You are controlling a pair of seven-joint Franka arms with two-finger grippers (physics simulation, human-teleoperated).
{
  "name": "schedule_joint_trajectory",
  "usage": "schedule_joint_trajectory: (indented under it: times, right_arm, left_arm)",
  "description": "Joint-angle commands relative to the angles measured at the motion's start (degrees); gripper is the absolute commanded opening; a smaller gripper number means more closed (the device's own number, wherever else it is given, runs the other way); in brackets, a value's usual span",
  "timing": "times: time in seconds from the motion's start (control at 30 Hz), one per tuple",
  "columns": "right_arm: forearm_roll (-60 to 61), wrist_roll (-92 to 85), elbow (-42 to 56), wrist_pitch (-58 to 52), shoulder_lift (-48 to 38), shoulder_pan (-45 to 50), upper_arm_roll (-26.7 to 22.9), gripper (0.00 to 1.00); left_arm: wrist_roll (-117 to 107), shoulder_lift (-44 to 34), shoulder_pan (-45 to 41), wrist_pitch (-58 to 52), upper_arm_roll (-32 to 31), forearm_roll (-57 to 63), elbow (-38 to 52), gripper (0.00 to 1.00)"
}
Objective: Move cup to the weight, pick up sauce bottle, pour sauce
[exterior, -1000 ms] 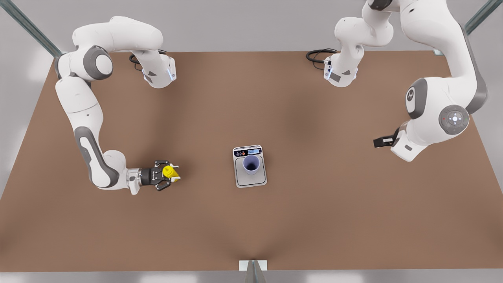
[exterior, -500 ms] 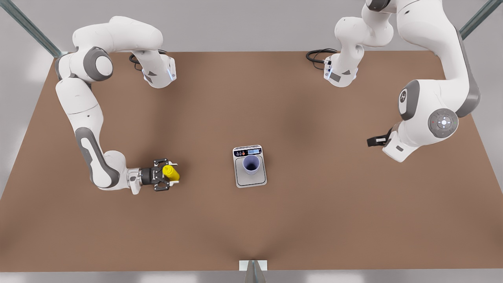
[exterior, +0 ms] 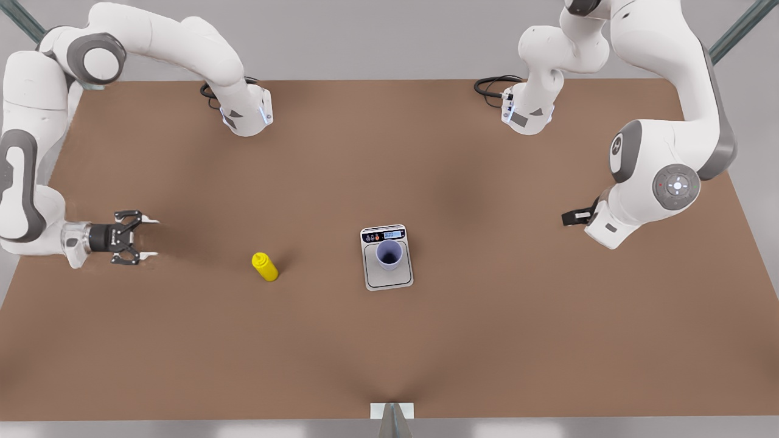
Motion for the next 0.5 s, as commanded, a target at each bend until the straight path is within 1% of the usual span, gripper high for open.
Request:
schedule_joint_trajectory:
  times: [0.0, 0.03, 0.07, 0.1, 0.13, 0.17, 0.2, 0.23, 0.27, 0.3, 0.33, 0.37, 0.47]
  right_arm:
    - [-0.4, 2.6, 0.1, -0.1, -2.5, 0.2, 0.0, 1.0]
    - [-2.0, 14.8, -0.3, 0.6, -12.3, 2.0, 0.0, 1.0]
    - [-5.2, 31.6, 0.1, 4.5, -20.2, 7.2, 0.0, 1.0]
    - [-13.4, 51.6, -0.2, 9.9, -25.4, 13.6, 0.1, 1.0]
    - [-18.4, 64.6, -0.5, 13.1, -27.7, 18.7, 0.1, 1.0]
    - [-25.7, 89.0, -0.8, 15.4, -29.3, 25.9, 0.1, 1.0]
    - [-33.9, 108.2, -0.4, 15.5, -29.8, 34.5, 0.1, 1.0]
    - [-39.5, 118.0, 4.7, 12.0, -29.0, 40.5, 0.0, 1.0]
    - [-39.7, 118.0, 5.2, 10.9, -28.3, 40.1, -0.1, 1.0]
    - [-39.9, 118.1, 5.2, 11.0, -27.3, 43.9, -3.6, 1.0]
    - [-39.3, 117.3, 5.3, 11.1, -26.7, 53.1, -14.7, 1.0]
    - [-39.1, 117.6, 4.8, 12.1, -26.2, 56.2, -17.7, 1.0]
    - [-39.3, 115.7, 6.0, 12.6, -25.7, 56.2, -18.0, 1.0]
  left_arm:
    - [0.0, 0.0, 0.0, 0.0, 0.0, 0.0, 0.0, 1.0]
    - [0.0, 0.0, 0.0, 0.0, 0.0, 0.0, 0.0, 1.0]
    - [0.0, 0.1, 0.0, 0.0, 0.0, 0.0, 0.0, 1.0]
    - [0.0, 0.1, 0.0, 0.0, 0.0, 0.0, 0.0, 1.0]
    - [0.0, 0.1, 0.0, 0.0, 0.0, 0.0, 0.1, 1.0]
    - [0.0, 0.1, 0.0, 0.0, 0.0, 0.0, 0.3, 1.0]
    - [0.0, 0.1, 0.0, 0.0, 0.0, 0.0, 0.3, 1.0]
    - [-0.1, 0.2, 0.0, 0.0, 0.0, 0.0, 0.3, 1.0]
    - [-0.1, 0.2, 0.0, 0.0, 0.0, 0.0, 0.3, 1.0]
    - [-0.1, 0.2, 0.0, 0.0, 0.0, 0.0, 0.3, 1.0]
    - [-0.1, 0.2, 0.0, 0.0, 0.0, 0.0, 0.3, 1.0]
    - [-0.1, 0.2, 0.0, 0.0, 0.0, 0.0, 0.3, 1.0]
    - [-0.1, 0.2, 0.0, 0.0, 0.0, 0.0, 0.3, 1.0]
